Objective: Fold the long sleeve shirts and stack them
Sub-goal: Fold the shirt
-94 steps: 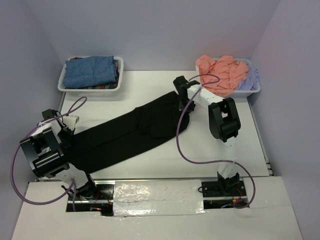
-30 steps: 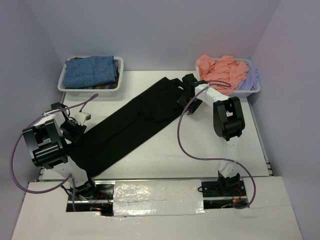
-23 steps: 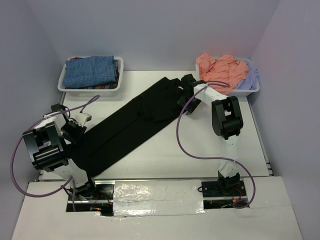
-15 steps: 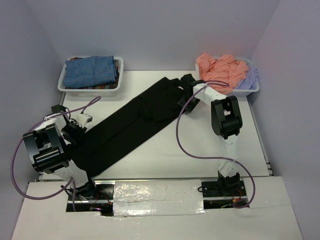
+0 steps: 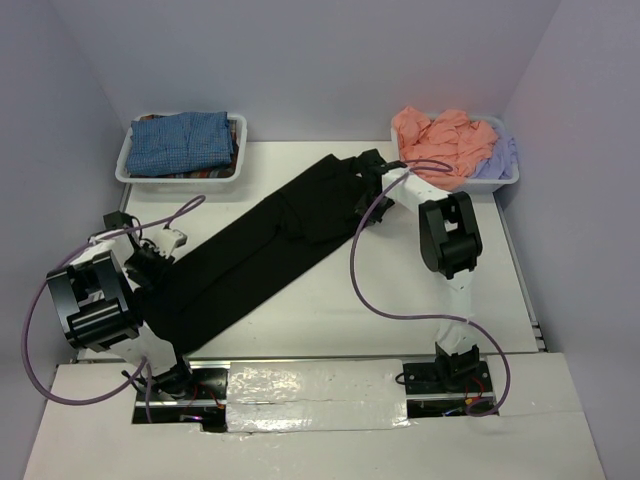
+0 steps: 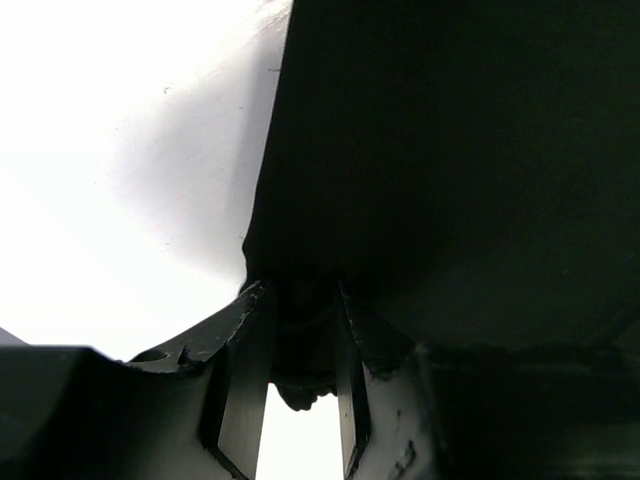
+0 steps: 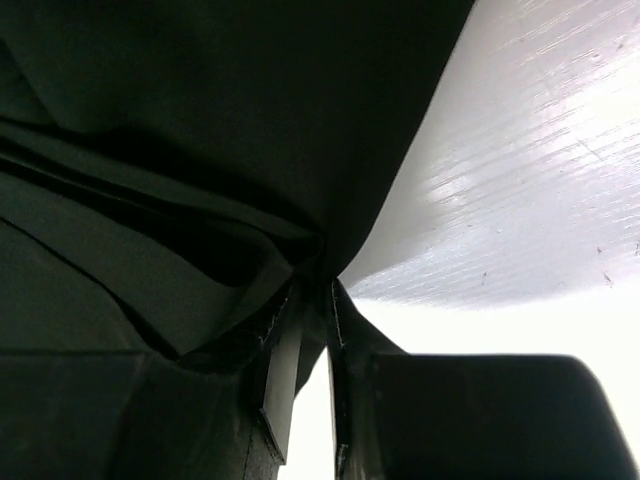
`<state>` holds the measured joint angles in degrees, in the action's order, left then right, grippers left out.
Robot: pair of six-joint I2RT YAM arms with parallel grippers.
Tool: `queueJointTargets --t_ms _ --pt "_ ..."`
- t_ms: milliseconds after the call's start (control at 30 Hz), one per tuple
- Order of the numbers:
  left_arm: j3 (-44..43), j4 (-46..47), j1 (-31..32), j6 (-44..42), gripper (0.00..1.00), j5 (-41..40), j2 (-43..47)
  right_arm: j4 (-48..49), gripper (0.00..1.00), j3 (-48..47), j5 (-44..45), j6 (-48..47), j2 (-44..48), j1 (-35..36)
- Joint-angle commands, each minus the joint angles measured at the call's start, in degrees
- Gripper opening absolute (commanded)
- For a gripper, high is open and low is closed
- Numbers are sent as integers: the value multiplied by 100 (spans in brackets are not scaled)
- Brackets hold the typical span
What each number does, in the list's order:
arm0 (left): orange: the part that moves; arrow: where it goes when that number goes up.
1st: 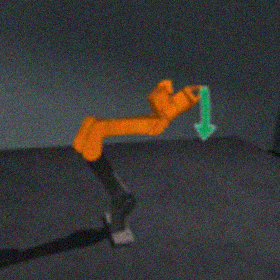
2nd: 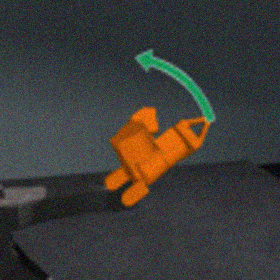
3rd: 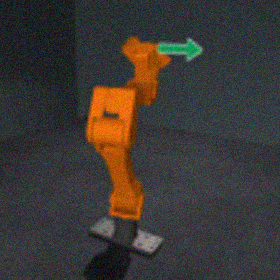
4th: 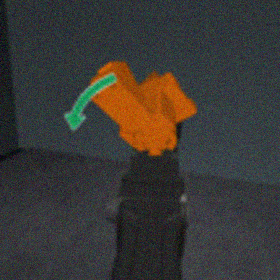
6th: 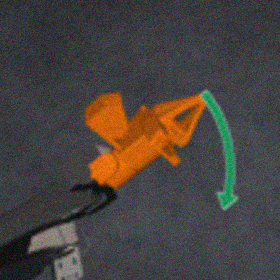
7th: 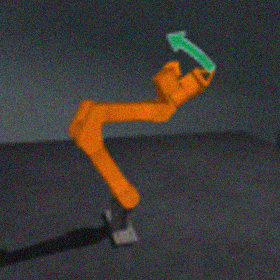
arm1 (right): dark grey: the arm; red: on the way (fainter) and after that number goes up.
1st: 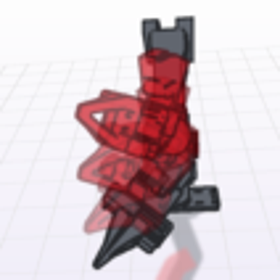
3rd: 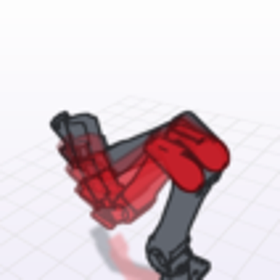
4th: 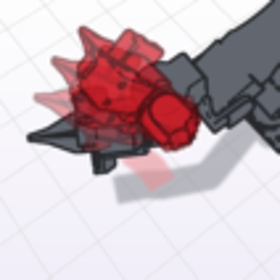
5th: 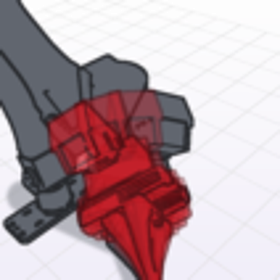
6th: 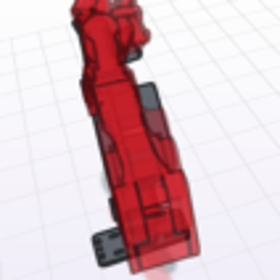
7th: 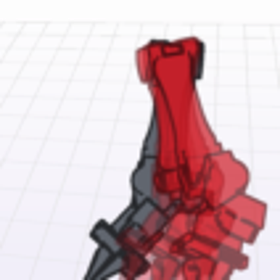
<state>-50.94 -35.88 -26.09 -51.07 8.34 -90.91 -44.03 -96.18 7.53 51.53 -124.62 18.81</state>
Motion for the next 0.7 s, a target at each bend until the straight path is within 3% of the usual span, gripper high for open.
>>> queueJointTargets --t_ms 0,200,500,667 --pt "532 -472 68 -263 40 440 -278 -27 22 -111 143 -99 -186 114" --pt "664 -508 139 -491 40 546 -304 -255 14 -602 231 -327 -431 132" --pt "831 -578 314 -852 39 678 -330 -308 13 -998 258 -722 -625 299" --pt "778 -649 569 -887 39 818 -357 -685 13 -1980 258 -951 -1196 238"
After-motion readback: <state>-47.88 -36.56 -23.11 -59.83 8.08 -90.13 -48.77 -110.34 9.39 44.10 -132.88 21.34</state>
